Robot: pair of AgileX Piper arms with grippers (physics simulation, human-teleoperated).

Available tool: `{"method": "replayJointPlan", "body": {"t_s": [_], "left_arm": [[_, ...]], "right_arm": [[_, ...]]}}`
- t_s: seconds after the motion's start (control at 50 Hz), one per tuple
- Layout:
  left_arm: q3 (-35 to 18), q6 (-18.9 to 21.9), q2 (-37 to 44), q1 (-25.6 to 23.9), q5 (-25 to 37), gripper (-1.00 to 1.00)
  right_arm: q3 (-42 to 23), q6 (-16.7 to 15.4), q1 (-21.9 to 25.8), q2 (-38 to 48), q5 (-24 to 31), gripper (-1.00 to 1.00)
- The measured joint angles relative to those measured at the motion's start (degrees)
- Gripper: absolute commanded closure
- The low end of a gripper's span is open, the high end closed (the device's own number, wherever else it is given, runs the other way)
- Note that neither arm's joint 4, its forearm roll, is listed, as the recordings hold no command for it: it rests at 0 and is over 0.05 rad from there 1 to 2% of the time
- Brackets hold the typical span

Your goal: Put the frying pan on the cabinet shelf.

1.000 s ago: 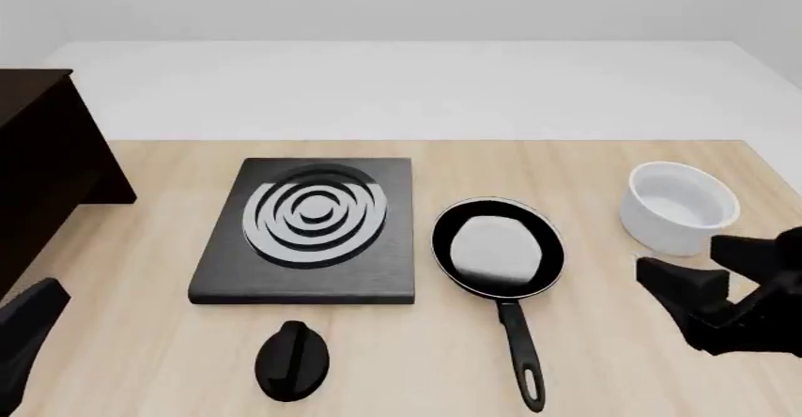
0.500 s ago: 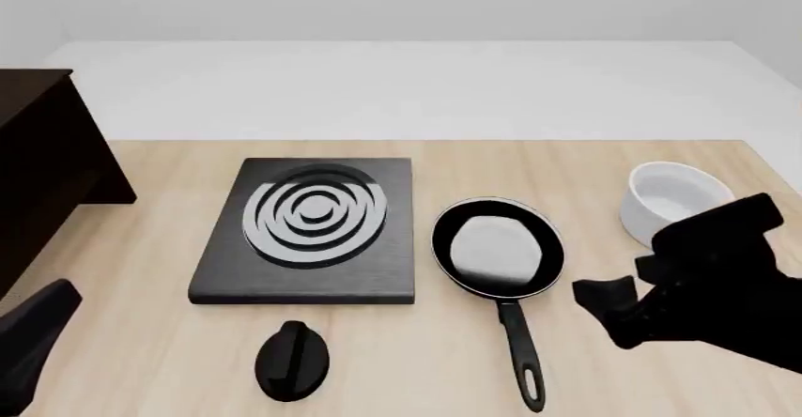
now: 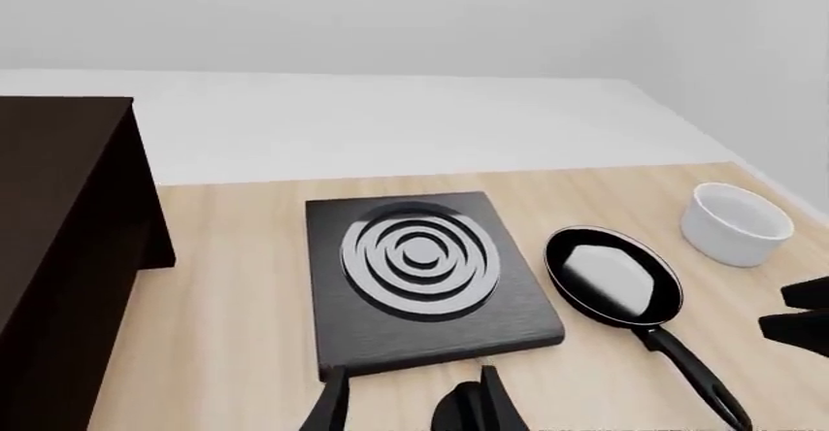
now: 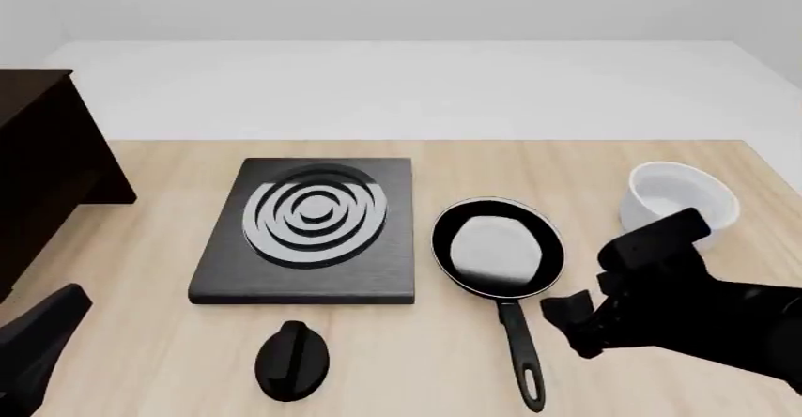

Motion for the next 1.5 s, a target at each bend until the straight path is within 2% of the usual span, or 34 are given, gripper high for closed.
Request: {"method": "replayJointPlan", "body": {"t_s": [0.46,1.5], "left_arm": [[0.09,-0.18,0.40,-0.41,0.23,-1.00],[0.46,0.05,0.43,0.00,-0.78,-1.00]], "right_arm": [[1.35,1.50,2.05,8.58,-6.41,-1.00],[7.59,5.77,5.27,20.93,-19.69,-1.00]]}}
